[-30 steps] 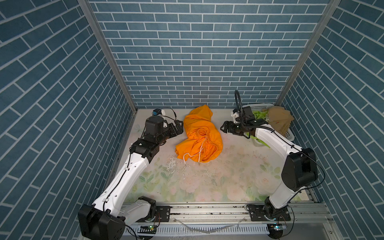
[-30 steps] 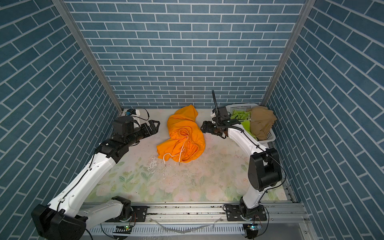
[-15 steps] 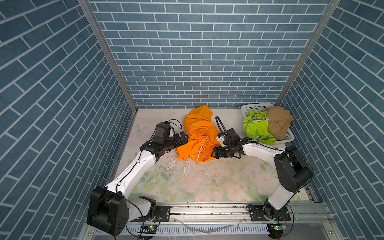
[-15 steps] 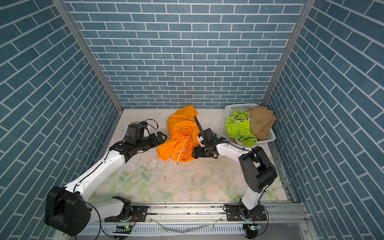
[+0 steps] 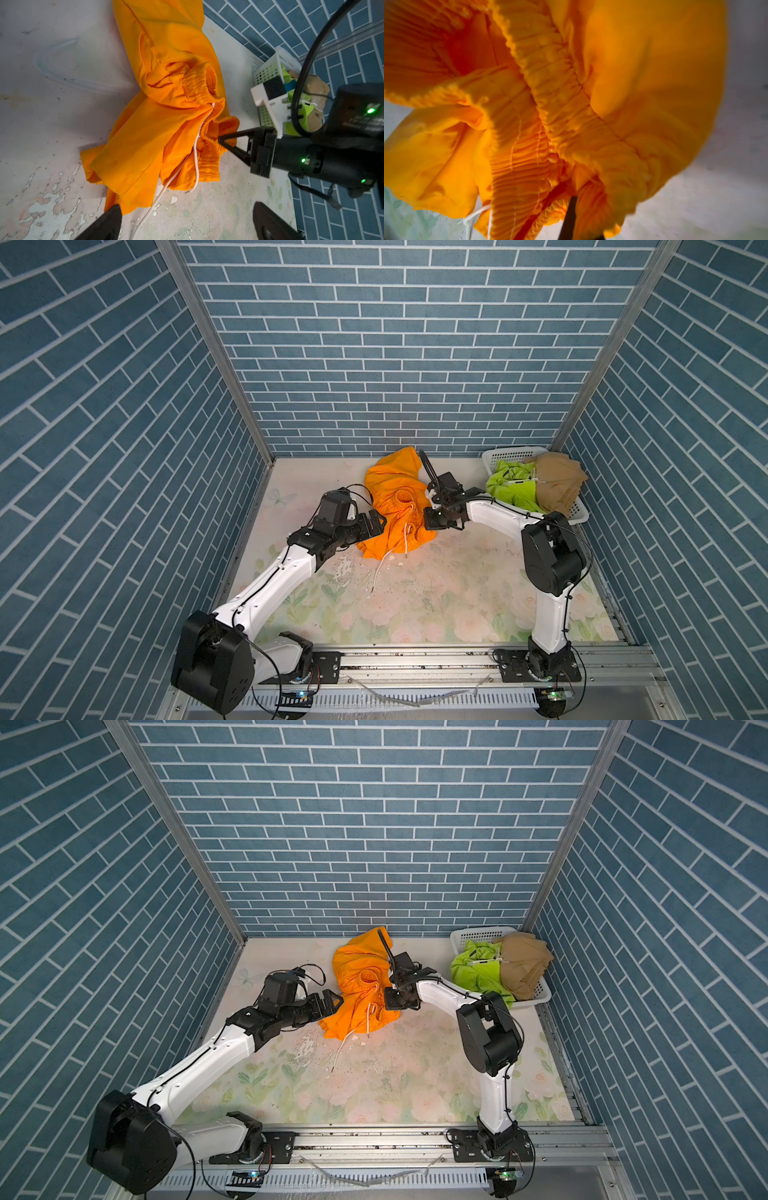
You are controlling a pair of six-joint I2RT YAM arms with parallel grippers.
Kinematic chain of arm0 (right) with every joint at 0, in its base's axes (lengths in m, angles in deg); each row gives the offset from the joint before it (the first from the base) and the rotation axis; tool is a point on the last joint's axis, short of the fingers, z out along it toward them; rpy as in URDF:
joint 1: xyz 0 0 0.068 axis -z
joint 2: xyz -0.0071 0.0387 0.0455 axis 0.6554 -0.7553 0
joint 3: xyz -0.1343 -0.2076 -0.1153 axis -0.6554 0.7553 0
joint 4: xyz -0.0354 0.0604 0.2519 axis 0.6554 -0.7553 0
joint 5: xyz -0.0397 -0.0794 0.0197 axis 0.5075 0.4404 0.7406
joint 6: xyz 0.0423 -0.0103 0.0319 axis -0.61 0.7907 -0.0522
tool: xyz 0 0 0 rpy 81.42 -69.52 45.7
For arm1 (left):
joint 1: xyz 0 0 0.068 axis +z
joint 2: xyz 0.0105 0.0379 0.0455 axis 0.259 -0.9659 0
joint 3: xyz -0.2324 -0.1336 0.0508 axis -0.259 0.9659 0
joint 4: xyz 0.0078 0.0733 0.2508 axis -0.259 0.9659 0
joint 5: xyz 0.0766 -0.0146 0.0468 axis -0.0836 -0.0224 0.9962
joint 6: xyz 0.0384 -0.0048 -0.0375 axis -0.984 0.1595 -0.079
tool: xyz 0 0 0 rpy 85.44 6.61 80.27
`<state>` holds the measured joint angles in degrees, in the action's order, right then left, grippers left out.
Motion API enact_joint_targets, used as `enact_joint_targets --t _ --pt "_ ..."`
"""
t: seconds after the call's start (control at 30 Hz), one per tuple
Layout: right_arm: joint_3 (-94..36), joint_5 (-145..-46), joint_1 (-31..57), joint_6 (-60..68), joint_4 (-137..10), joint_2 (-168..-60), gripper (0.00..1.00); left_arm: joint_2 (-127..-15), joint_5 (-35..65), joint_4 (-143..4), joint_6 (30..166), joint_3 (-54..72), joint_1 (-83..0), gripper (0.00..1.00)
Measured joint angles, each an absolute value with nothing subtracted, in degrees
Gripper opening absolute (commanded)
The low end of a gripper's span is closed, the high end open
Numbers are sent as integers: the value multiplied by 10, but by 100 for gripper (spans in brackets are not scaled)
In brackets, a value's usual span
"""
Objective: Fold and stack the shorts
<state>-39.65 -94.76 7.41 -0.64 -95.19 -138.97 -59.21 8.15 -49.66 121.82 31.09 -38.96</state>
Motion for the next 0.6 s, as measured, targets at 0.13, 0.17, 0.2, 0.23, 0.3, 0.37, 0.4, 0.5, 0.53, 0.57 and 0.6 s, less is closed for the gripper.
enact_joint_targets --t 0.13,0.17,0.2,0.23,0.3,0.37,0.4,0.5,0.53,0.57,0.6 --pt "-504 -901 97 19 -1014 -1385 0 -602 77 -508 1219 310 -404 100" --pt "-525 -896 102 24 -1023 -1382 0 -606 77 -509 1219 309 -408 100" --pt "-546 -895 106 28 -1037 -1377 0 -614 77 -509 1219 304 -413 100" --pt "-567 -895 107 31 -1046 -1373 0 -620 77 -509 1218 298 -417 100" --pt "-604 -898 103 39 -1065 -1366 0 -634 78 -509 1215 279 -429 100" --pt "-648 -907 94 43 -1080 -1362 0 -639 81 -509 1212 261 -439 100" --pt "-669 -915 88 44 -1084 -1361 0 -638 83 -511 1212 253 -442 100" --pt "-728 -952 69 43 -1090 -1363 0 -631 88 -526 1215 246 -446 100" --pt "-742 -965 65 43 -1092 -1365 0 -627 91 -528 1217 246 -446 100" --pt "-769 -981 58 44 -1098 -1374 0 -624 94 -532 1218 247 -446 100" --pt "-801 -998 52 44 -1106 -1390 9 -620 97 -537 1221 248 -446 100"
